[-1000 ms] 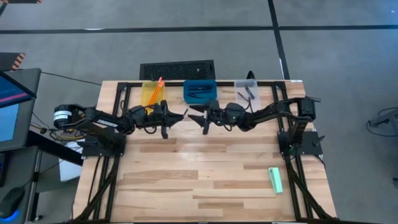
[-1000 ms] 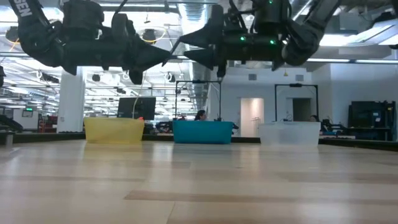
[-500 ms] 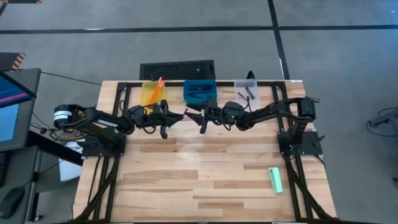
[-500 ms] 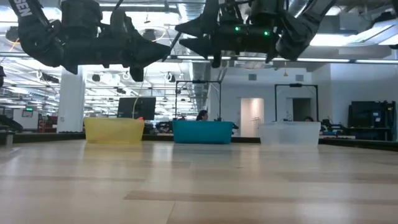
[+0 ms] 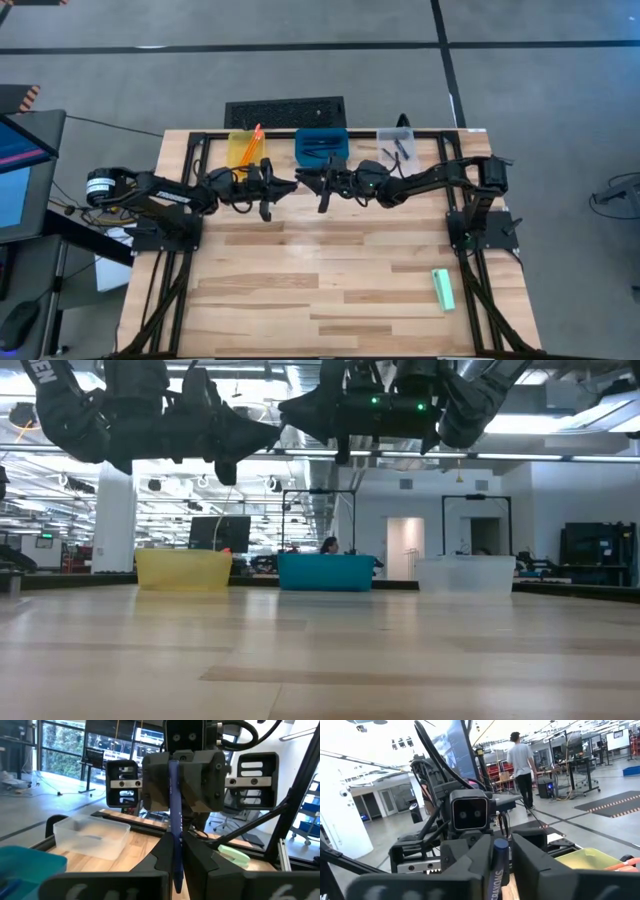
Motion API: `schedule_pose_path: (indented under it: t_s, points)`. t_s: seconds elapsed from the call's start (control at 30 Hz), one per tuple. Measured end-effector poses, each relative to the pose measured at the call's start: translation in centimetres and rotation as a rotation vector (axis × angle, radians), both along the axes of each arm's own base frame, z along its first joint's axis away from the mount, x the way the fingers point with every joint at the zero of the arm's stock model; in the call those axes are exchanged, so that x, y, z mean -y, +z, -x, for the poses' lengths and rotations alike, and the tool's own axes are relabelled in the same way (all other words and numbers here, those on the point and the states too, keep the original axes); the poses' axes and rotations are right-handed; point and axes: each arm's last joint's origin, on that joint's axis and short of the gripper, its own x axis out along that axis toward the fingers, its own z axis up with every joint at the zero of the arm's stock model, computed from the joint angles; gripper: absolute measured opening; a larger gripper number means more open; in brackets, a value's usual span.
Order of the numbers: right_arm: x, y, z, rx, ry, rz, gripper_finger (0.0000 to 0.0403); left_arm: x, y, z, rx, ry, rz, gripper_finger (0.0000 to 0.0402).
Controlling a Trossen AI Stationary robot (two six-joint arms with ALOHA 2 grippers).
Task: Sort crayons/erasers/pens/pencils in bins
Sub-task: Put the blue crayon into the transparent white bin
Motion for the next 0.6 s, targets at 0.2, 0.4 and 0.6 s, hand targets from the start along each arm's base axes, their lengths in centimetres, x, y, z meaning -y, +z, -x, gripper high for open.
schedule_pose_path:
  t_s: [0.2, 0.4, 0.6]
  points:
    - [-0.02, 0.02, 0.00, 0.002, 0.002, 0.001, 0.0040, 0.00, 0.00, 0.00, 0.000, 0.000, 0.000, 0.0014]
    - [0.05, 0.01, 0.01, -0.003, -0.005, 0.025, 0.0034, -0.07, 0.00, 0.01, 0.001, 0.025, 0.007, 0.0049]
    - [0.91, 0.09, 0.20, -0.019, -0.041, 0.090, 0.0037, -0.10, -0.01, 0.01, -0.001, 0.036, 0.003, 0.0111]
